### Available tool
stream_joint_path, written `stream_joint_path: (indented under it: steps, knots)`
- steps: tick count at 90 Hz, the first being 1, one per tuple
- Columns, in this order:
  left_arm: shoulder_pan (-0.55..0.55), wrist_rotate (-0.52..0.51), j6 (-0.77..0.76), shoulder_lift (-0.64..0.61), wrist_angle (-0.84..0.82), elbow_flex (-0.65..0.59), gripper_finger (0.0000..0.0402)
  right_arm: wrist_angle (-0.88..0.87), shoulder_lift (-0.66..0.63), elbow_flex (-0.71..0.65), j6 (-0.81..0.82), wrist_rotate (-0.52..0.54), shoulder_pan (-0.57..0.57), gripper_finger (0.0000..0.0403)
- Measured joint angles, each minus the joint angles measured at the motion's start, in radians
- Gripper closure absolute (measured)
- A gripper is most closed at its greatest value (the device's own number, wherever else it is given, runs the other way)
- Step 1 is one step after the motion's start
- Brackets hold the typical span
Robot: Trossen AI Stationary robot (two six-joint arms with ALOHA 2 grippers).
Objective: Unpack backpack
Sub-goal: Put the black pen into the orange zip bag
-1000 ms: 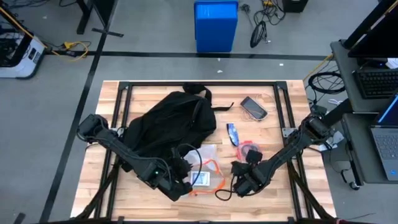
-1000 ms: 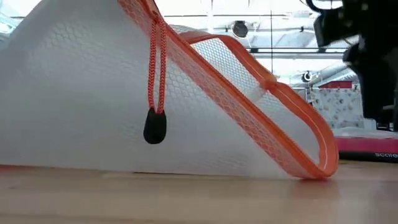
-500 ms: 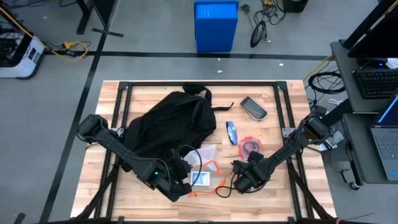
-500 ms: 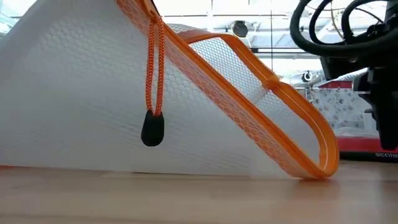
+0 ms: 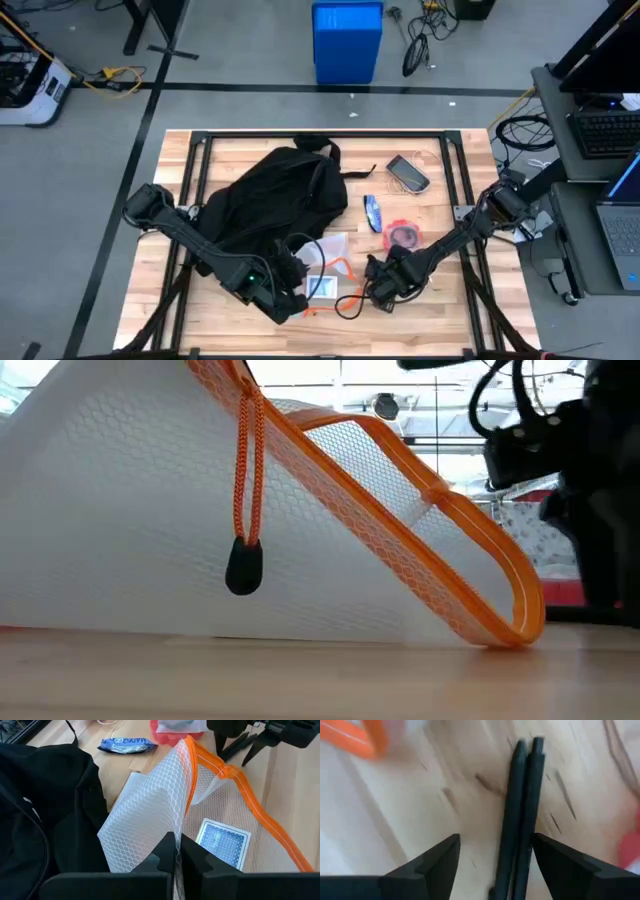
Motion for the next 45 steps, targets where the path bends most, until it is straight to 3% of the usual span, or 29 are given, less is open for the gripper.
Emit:
stream_joint_path:
  steps: [45]
  knots:
    - [0.000, 0.001, -0.028, 0.000, 0.000, 0.000, 0.0402, -0.084, -0.003, -0.017, 0.012, -0.019, -0.012, 0.0234]
